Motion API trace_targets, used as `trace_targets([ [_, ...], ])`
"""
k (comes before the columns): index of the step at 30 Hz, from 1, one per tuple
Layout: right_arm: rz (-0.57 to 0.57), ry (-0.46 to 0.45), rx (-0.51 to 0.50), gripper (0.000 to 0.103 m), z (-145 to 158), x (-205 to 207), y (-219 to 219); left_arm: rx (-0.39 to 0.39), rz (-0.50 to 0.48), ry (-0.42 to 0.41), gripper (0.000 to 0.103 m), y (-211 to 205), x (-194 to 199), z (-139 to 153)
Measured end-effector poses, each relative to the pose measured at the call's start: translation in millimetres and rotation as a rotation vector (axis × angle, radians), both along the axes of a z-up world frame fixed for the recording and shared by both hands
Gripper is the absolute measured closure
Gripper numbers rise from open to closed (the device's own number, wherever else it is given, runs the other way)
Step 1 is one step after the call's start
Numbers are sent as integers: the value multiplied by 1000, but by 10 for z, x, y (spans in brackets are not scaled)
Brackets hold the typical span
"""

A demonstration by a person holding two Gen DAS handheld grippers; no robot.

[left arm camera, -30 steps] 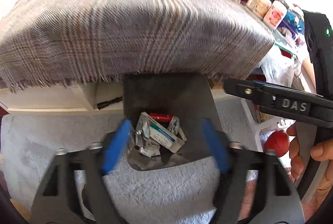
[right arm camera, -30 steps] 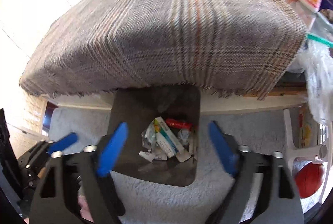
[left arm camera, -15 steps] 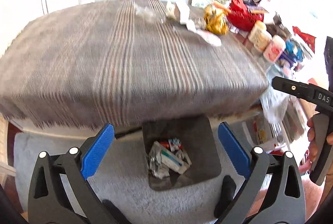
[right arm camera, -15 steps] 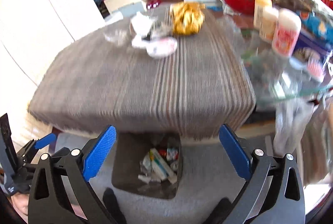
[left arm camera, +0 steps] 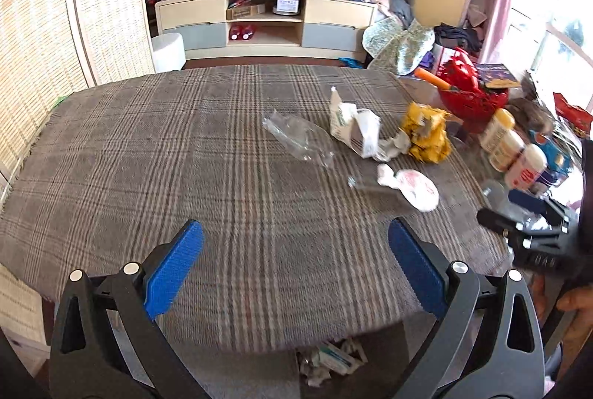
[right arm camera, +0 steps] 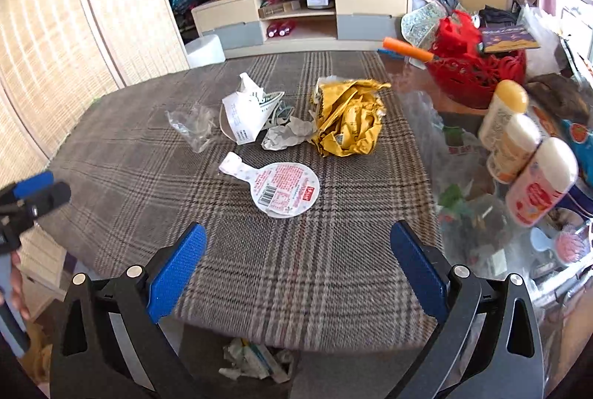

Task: Collect trash
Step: 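Grasp the clear plastic bag with the left gripper while the right gripper grasps the round white lid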

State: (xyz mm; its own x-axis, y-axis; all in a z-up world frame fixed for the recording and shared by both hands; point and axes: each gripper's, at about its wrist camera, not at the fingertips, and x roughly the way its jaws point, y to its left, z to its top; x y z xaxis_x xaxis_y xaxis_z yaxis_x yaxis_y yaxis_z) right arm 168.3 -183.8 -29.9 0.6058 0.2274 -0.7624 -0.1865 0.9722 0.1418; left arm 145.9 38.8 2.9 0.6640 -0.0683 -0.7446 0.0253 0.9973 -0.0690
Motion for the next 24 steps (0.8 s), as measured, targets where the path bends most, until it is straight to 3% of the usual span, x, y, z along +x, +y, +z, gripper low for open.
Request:
trace_targets([
  [9, 27, 16, -49, 3, -343, 420, 217, 12, 56, 19, 8, 95, 861, -284],
  [15, 61, 48, -93, 3, -560, 719, 347, 57, 44, 51, 8, -2, 1340, -478],
  [24, 134, 61, -88, 3, -712, 943, 525, 68, 34, 92, 8, -72, 1720, -752],
])
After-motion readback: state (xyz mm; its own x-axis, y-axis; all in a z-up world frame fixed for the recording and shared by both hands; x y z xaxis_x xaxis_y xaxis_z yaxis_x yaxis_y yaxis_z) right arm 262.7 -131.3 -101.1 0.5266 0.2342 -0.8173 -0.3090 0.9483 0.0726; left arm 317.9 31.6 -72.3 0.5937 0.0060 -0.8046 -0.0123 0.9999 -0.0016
